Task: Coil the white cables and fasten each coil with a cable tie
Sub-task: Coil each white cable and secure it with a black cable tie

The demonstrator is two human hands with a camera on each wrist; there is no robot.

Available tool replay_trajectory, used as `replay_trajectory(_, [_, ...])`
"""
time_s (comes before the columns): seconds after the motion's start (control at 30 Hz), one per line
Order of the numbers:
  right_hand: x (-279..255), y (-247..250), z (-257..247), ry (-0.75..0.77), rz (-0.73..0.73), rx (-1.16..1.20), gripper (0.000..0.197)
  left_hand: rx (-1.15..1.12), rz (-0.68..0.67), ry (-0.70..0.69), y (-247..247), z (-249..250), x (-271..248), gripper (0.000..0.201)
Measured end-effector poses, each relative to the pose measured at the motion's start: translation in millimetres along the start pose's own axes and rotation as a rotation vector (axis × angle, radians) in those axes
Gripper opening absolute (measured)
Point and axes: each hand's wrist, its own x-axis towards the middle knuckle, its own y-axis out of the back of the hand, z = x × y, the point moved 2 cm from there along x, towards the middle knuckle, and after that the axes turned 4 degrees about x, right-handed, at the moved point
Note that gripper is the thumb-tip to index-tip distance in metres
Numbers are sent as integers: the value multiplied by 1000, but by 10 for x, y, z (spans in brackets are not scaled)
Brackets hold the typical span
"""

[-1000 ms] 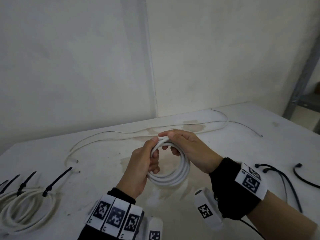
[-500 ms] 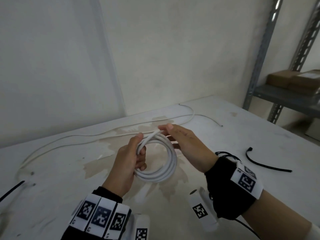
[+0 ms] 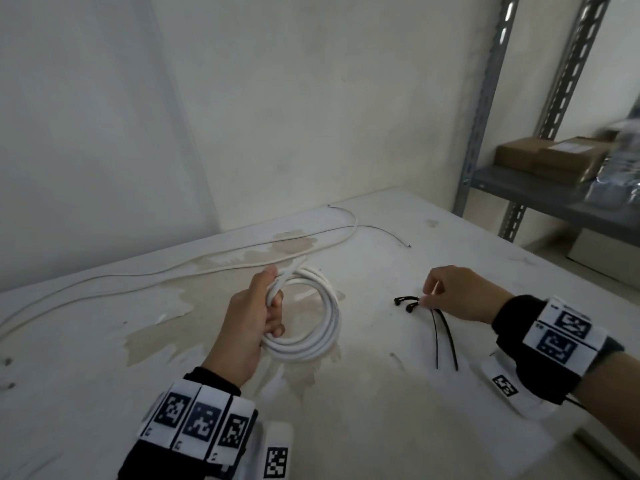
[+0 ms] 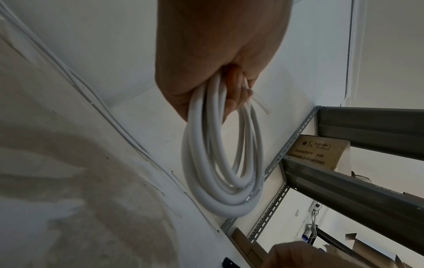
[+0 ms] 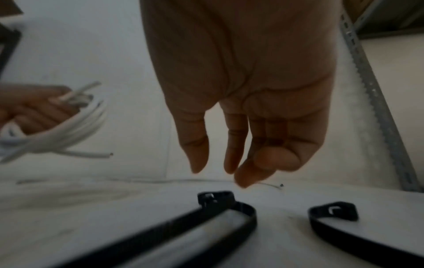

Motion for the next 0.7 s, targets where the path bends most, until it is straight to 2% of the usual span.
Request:
replay_trajectory(0.07, [36, -75, 31, -60, -124, -99, 22, -6, -1, 7, -35, -3, 5, 45])
replay_trajectory(0.13, [88, -146, 0, -95, -182, -142, 22, -9, -7, 13, -56, 0, 7, 44])
replay_trajectory(0.27, [247, -225, -114, -117, -197, -194, 21, -4, -9, 15, -30, 19, 1, 43])
replay_trajectory(0.37, [328, -244, -194, -130, -208, -160, 8, -5, 0, 16, 29, 24, -1, 43])
replay_trajectory(0.5, [371, -286, -264, -103, -193, -152, 25, -12, 11, 17, 106, 20, 2, 43])
replay_trajectory(0.7, [365, -307, -293, -101, -129, -200, 27, -26, 12, 21, 155, 16, -6, 43])
